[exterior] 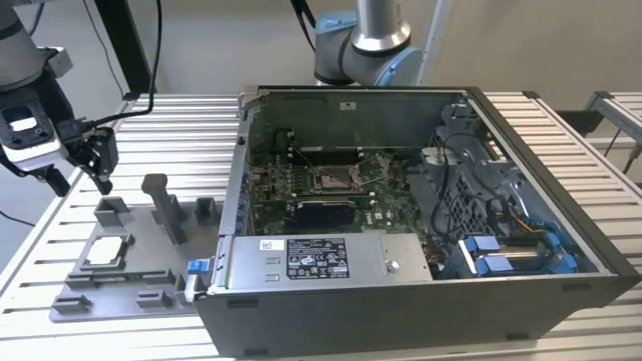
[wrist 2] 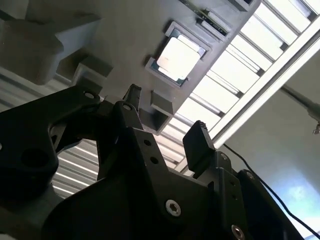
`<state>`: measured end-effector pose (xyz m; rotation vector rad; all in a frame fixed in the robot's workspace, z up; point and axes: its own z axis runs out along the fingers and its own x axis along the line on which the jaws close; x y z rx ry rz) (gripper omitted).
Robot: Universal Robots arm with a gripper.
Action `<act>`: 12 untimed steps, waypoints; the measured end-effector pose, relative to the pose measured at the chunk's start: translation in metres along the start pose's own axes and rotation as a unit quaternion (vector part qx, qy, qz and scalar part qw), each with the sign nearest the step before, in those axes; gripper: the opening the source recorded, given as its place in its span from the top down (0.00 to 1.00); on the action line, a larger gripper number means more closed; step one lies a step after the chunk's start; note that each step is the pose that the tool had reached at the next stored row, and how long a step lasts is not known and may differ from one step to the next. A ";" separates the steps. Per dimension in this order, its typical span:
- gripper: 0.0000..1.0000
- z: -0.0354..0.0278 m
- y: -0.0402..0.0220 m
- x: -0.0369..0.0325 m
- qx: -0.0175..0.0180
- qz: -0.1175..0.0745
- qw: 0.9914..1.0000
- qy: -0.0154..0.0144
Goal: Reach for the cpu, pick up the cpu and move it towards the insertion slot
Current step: 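Pick up the cpu and move it towards the insertion slot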
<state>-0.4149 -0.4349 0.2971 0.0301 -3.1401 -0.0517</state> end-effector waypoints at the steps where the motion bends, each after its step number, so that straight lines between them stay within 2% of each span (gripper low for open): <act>1: 0.00 0.0018 -0.0001 0.0000 0.000 0.000 1.000 0.000; 12: 0.00 0.0206 -0.0007 0.0000 0.002 0.000 1.000 0.000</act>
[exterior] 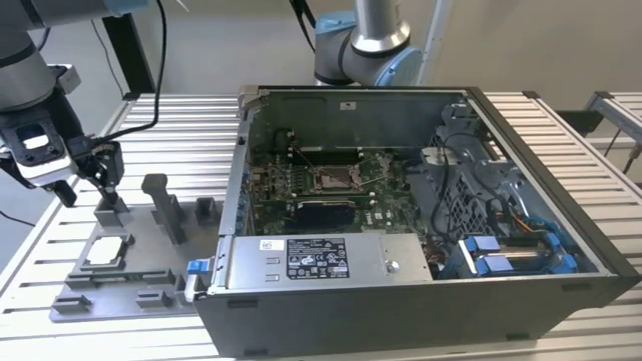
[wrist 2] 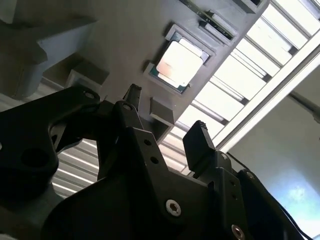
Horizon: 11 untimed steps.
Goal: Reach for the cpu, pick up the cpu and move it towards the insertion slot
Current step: 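Pick up the cpu and move it towards the insertion slot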
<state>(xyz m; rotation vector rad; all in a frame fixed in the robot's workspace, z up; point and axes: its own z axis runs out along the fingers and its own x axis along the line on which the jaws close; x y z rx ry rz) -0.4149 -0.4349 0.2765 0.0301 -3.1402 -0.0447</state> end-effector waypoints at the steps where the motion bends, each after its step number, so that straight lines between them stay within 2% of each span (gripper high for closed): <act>1: 0.00 0.0002 0.0000 0.0000 0.000 0.000 1.000 0.000; 7: 0.00 0.0006 0.0000 0.0000 0.001 0.000 1.000 0.000; 11: 0.00 0.0038 -0.0001 0.0000 0.001 0.000 1.000 0.000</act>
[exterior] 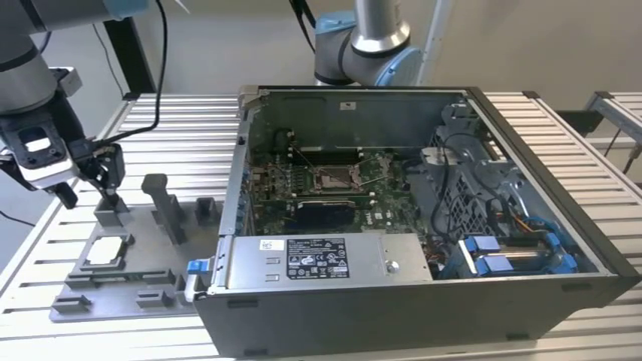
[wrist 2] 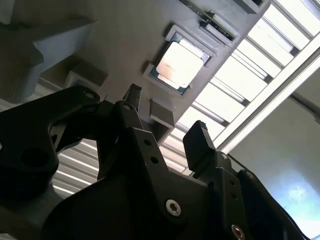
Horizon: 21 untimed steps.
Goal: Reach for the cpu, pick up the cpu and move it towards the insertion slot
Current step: 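Pick up the cpu and move it towards the insertion slot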
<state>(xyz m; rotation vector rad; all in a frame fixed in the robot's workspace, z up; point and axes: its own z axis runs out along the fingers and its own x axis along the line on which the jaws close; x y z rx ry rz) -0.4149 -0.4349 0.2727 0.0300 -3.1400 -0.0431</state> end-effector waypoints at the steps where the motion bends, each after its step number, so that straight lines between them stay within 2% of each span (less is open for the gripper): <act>1: 0.00 0.0011 0.0000 0.0000 0.000 0.000 1.000 0.000; 9: 0.00 0.0059 -0.0002 -0.0001 0.000 0.000 1.000 0.000; 15: 0.00 0.0140 -0.0017 0.0005 0.000 0.000 1.000 0.000; 21: 0.00 0.0248 -0.0036 0.0069 0.000 0.000 1.000 -0.001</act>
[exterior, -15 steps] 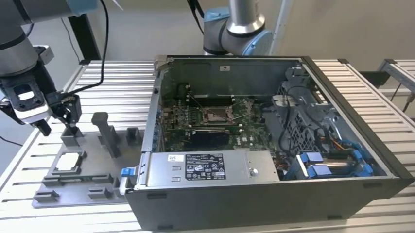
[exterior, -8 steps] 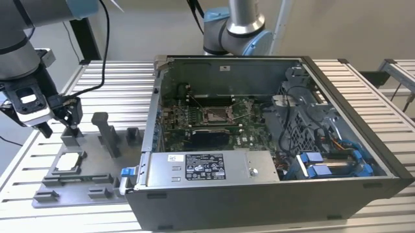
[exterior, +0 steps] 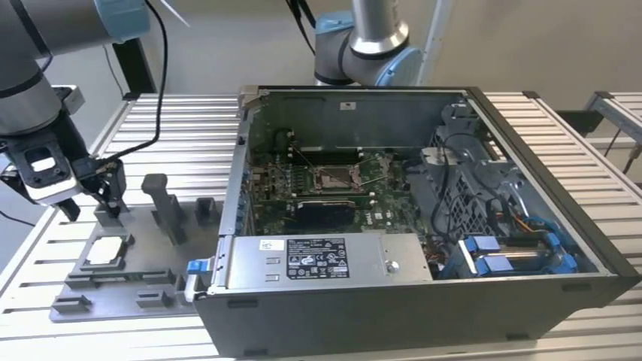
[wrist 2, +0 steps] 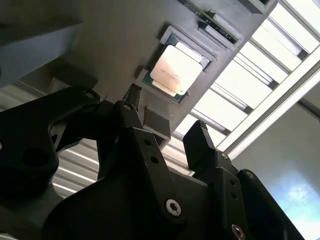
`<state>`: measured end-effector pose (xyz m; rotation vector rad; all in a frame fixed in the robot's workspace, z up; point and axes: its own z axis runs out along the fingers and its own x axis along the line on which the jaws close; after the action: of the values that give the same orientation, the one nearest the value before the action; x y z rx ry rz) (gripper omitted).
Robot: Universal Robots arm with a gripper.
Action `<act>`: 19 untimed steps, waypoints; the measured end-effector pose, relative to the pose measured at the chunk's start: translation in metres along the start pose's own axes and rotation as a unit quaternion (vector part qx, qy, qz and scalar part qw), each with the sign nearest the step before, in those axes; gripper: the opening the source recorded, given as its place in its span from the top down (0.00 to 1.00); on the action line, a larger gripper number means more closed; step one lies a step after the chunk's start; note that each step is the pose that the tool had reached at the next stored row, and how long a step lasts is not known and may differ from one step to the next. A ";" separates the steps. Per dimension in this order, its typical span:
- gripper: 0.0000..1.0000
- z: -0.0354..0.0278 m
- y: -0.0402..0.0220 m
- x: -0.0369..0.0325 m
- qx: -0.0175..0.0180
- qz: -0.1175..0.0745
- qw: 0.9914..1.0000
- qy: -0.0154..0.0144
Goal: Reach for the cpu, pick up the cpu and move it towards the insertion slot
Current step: 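Pick up the cpu and move it towards the insertion slot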
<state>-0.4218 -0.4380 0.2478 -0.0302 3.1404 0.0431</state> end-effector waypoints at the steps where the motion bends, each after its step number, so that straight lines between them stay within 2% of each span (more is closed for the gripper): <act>1: 0.00 0.0018 -0.0004 0.0005 0.000 0.000 1.000 0.000; 19: 0.00 0.0335 -0.0206 0.0039 0.000 0.000 1.000 -0.002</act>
<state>-0.4253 -0.4577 0.2138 -0.0302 3.1358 0.0430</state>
